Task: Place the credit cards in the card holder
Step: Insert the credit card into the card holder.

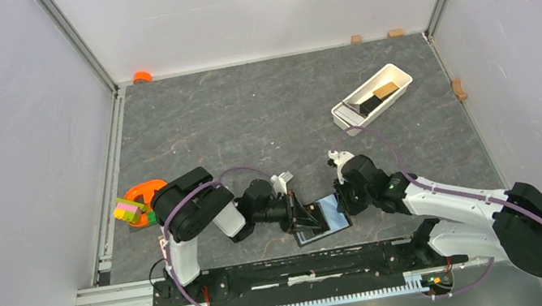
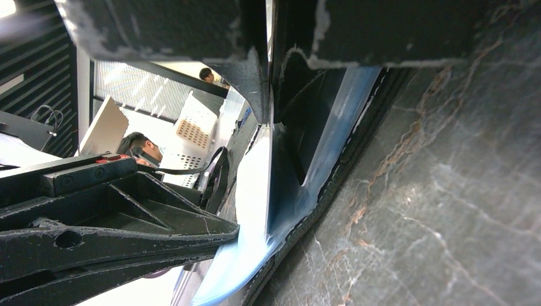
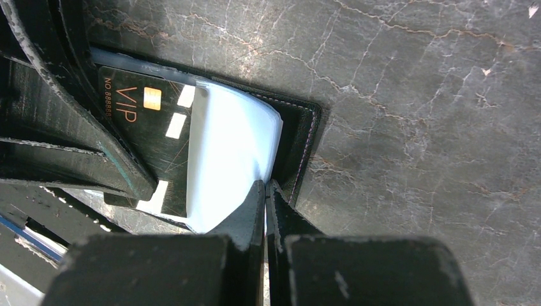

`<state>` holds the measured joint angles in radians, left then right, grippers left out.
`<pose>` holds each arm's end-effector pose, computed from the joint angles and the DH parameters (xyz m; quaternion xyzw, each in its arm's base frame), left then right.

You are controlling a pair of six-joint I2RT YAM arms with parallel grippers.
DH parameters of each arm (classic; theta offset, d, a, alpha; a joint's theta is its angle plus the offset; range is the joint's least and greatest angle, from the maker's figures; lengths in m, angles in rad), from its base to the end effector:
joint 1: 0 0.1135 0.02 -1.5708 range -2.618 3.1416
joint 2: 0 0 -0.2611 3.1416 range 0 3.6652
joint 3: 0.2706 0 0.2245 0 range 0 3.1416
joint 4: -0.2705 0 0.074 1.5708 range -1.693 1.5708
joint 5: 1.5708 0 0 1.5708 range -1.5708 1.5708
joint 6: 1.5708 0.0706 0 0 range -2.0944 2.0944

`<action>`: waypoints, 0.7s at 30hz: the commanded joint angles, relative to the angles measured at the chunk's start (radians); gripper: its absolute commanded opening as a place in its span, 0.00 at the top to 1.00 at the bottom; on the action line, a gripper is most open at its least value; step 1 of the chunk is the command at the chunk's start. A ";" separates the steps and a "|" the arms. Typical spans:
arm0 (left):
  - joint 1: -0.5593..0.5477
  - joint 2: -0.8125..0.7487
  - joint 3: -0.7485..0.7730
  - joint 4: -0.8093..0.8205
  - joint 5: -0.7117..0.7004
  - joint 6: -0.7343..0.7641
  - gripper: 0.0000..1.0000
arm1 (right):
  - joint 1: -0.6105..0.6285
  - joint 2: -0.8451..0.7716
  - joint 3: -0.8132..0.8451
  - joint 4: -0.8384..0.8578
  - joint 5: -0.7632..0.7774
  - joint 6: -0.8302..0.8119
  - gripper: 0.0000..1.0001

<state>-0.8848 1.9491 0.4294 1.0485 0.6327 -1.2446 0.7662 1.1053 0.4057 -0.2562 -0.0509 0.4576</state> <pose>0.1603 -0.2617 0.0837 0.0150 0.8263 -0.5630 0.0088 0.1347 0.1346 0.1354 -0.1540 0.9403 0.1937 0.2338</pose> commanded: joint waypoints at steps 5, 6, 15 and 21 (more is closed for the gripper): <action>0.000 0.029 0.013 -0.020 -0.071 0.025 0.98 | 0.013 0.044 -0.017 -0.107 0.067 -0.011 1.00; -0.008 0.034 0.018 -0.016 -0.073 0.018 0.98 | 0.015 0.044 -0.016 -0.106 0.066 -0.010 1.00; -0.042 0.061 0.037 0.010 -0.098 -0.011 0.94 | 0.018 0.035 -0.022 -0.104 0.066 -0.006 1.00; -0.043 -0.010 0.047 -0.125 -0.136 0.033 0.70 | 0.018 0.019 -0.022 -0.109 0.081 -0.003 1.00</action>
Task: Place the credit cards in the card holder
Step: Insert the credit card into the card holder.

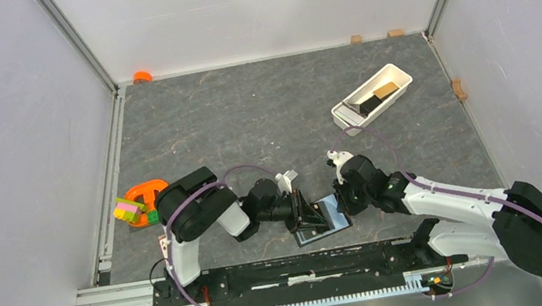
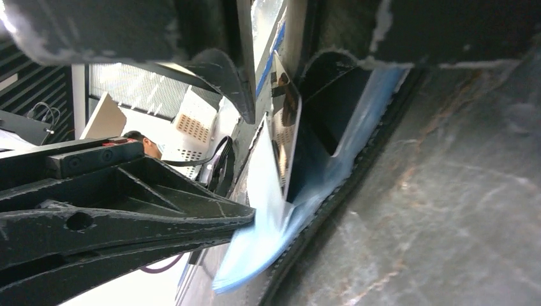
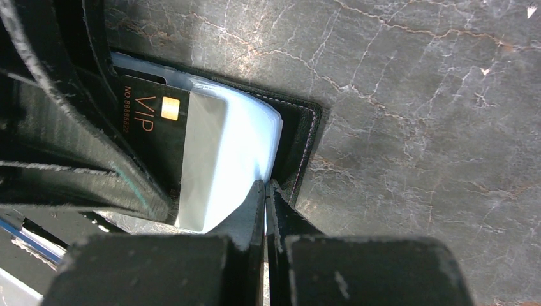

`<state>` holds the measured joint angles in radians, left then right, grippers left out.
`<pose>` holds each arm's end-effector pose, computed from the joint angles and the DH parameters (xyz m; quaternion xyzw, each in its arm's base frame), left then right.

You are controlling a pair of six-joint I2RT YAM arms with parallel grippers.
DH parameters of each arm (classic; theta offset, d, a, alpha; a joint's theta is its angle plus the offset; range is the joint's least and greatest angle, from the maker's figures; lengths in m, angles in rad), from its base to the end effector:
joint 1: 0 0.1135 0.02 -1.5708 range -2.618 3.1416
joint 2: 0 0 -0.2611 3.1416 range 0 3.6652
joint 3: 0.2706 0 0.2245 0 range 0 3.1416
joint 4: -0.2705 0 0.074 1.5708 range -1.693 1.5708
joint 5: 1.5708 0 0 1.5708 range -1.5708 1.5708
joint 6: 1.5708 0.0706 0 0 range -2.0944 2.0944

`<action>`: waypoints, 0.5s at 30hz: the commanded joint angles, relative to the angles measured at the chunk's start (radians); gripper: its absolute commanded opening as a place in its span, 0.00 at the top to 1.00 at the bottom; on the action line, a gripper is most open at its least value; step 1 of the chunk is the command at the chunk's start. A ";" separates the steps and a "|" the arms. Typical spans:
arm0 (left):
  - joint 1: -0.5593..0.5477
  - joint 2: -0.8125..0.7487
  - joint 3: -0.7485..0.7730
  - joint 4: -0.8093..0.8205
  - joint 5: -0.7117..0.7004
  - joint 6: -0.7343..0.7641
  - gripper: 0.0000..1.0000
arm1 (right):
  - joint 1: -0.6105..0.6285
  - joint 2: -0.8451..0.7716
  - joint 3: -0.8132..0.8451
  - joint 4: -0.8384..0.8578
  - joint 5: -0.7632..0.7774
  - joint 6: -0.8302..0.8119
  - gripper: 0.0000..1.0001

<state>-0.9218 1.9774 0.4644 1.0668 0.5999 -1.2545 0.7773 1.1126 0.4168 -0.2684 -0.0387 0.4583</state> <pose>0.1586 -0.2750 0.0837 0.0215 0.8232 -0.5672 0.0150 0.1345 0.1362 0.1363 -0.1572 0.9411 0.1880 0.2328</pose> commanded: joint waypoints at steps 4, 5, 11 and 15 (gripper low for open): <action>-0.005 -0.130 0.037 -0.348 -0.142 0.115 0.56 | 0.007 -0.010 -0.029 -0.116 0.099 -0.001 1.00; -0.006 -0.150 0.044 -0.401 -0.150 0.132 0.53 | 0.007 -0.014 -0.029 -0.119 0.105 -0.001 1.00; -0.006 -0.282 0.084 -0.675 -0.218 0.229 0.42 | 0.007 -0.021 -0.025 -0.128 0.115 -0.001 1.00; -0.006 -0.356 0.105 -0.813 -0.247 0.272 0.41 | 0.007 -0.022 -0.026 -0.126 0.117 -0.004 1.00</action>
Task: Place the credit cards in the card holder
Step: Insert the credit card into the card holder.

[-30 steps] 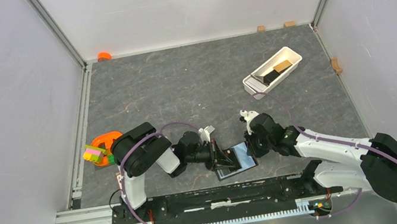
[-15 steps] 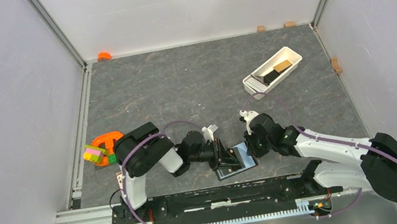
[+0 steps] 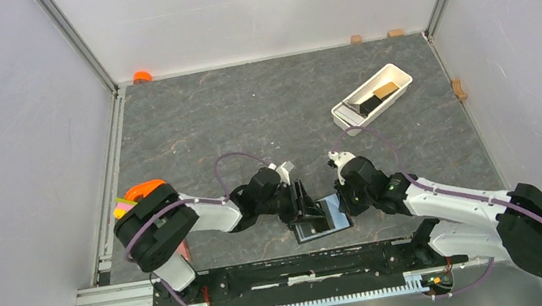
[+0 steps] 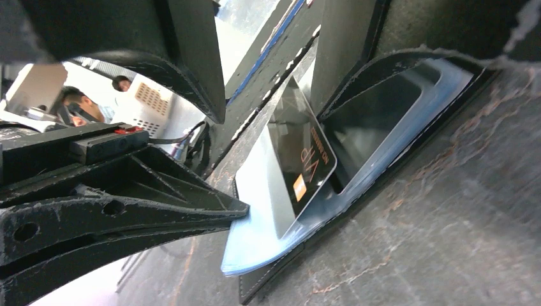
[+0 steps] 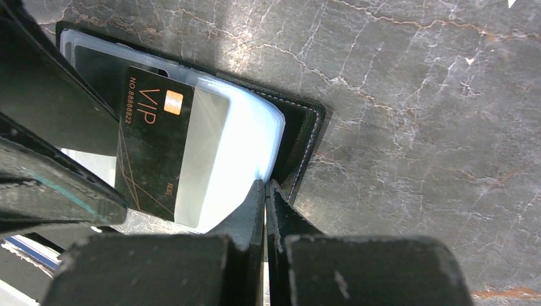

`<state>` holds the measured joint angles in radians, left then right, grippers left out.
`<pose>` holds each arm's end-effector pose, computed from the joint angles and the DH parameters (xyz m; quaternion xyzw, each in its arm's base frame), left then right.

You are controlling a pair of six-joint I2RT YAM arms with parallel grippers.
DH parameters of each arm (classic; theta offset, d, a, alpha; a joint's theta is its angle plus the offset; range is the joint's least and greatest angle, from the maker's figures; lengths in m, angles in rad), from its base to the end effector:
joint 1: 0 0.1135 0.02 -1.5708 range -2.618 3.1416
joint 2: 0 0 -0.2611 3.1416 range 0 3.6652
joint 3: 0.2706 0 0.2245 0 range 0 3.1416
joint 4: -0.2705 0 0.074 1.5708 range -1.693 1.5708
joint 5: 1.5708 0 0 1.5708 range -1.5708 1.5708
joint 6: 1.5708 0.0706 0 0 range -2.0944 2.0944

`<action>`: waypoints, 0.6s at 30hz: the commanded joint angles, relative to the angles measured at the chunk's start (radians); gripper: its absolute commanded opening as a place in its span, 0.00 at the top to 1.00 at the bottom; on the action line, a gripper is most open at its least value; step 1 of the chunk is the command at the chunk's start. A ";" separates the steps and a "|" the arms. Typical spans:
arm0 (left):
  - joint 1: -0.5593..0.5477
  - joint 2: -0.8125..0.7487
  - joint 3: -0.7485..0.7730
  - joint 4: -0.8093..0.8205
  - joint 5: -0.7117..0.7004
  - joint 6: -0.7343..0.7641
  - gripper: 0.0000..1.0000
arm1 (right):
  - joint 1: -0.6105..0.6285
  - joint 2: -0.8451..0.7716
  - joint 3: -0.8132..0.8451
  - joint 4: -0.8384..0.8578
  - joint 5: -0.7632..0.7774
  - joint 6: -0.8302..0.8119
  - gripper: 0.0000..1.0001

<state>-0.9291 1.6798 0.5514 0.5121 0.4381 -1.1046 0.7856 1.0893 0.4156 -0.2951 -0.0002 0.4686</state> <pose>0.1602 -0.2645 0.1235 0.0235 0.8724 -0.4829 0.0717 0.1325 0.1326 0.1377 -0.1508 0.9431 0.1741 0.2400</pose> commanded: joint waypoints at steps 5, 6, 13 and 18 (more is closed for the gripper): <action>-0.005 -0.128 0.031 -0.305 -0.092 0.128 0.39 | -0.002 -0.006 -0.023 -0.095 0.072 -0.011 1.00; -0.008 -0.131 0.034 -0.305 -0.091 0.126 0.39 | -0.001 -0.009 -0.021 -0.094 0.069 -0.010 1.00; -0.041 -0.077 0.045 -0.264 -0.081 0.092 0.39 | -0.002 -0.052 0.016 -0.106 0.068 -0.001 0.61; -0.048 -0.053 0.053 -0.250 -0.082 0.086 0.39 | -0.001 -0.100 0.025 -0.124 0.079 0.011 0.54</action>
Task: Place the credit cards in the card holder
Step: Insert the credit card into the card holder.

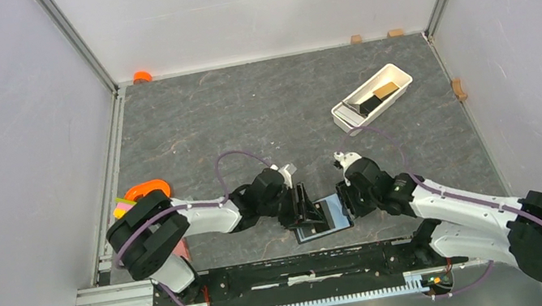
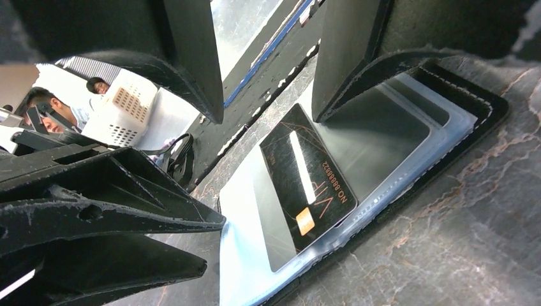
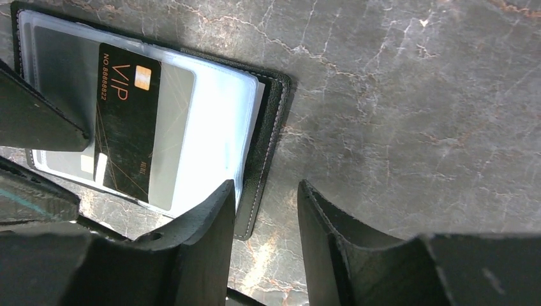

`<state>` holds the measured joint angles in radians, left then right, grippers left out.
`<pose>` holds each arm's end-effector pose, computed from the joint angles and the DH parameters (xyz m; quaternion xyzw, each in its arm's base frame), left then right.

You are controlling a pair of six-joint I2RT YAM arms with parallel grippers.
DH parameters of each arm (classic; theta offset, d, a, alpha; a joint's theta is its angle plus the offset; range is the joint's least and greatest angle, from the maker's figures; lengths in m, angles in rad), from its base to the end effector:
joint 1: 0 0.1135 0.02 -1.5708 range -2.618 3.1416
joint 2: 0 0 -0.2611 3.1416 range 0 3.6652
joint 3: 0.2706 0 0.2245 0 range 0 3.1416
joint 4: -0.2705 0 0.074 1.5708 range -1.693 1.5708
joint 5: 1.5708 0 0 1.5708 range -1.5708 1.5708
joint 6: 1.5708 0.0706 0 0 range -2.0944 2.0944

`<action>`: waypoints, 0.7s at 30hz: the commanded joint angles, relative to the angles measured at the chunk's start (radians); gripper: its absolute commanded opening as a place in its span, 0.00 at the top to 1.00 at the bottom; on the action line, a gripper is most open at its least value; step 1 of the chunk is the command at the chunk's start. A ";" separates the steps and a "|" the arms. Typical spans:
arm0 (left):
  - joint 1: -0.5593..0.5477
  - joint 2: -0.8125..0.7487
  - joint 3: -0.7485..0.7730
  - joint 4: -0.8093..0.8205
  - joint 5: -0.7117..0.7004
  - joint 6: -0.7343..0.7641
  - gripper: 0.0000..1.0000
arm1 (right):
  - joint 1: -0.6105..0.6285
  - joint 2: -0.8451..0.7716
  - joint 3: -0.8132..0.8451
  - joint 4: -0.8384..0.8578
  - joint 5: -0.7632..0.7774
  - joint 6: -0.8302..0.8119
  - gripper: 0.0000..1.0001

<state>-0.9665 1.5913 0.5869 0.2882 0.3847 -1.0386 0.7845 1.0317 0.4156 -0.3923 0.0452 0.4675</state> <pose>0.1471 -0.2597 0.1327 0.0470 0.8956 -0.4365 0.0723 0.1256 0.1209 0.1393 -0.1454 0.9494 0.1450 0.2376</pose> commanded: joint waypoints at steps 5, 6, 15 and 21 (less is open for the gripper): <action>-0.017 0.060 0.034 -0.020 -0.026 0.019 0.40 | -0.001 -0.060 0.008 -0.017 0.006 0.024 0.55; -0.018 0.065 0.041 -0.017 -0.024 0.019 0.40 | -0.001 -0.061 0.004 -0.018 0.006 0.026 0.56; -0.032 0.113 0.085 0.009 -0.023 0.013 0.41 | -0.001 -0.107 0.013 -0.079 0.114 0.036 0.60; -0.036 0.142 0.101 0.043 -0.024 0.011 0.41 | -0.001 -0.127 -0.010 -0.081 0.127 0.046 0.61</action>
<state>-0.9966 1.6997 0.6716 0.3286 0.3935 -1.0386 0.7845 0.9310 0.4145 -0.4675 0.1337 0.4931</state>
